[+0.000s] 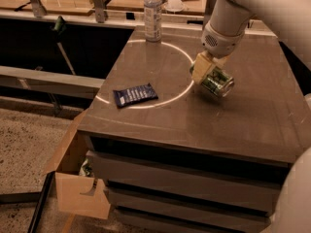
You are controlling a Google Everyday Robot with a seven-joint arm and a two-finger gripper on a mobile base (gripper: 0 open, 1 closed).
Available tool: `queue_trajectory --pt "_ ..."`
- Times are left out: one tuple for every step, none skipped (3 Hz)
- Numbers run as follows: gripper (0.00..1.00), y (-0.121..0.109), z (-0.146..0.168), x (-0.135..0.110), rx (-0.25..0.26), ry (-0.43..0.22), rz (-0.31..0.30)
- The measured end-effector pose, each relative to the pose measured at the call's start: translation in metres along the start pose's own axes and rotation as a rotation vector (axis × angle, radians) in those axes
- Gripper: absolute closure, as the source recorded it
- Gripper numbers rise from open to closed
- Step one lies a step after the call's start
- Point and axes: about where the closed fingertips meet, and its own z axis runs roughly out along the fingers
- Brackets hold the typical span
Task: Place green can upright
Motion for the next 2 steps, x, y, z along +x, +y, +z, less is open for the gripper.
queue_trajectory --pt "1.0 0.002 -0.043 -0.012 -0.068 -0.211 -0.054" --pt "1.0 -0.008 -0.083 -0.012 -0.165 -0.469 -0.13"
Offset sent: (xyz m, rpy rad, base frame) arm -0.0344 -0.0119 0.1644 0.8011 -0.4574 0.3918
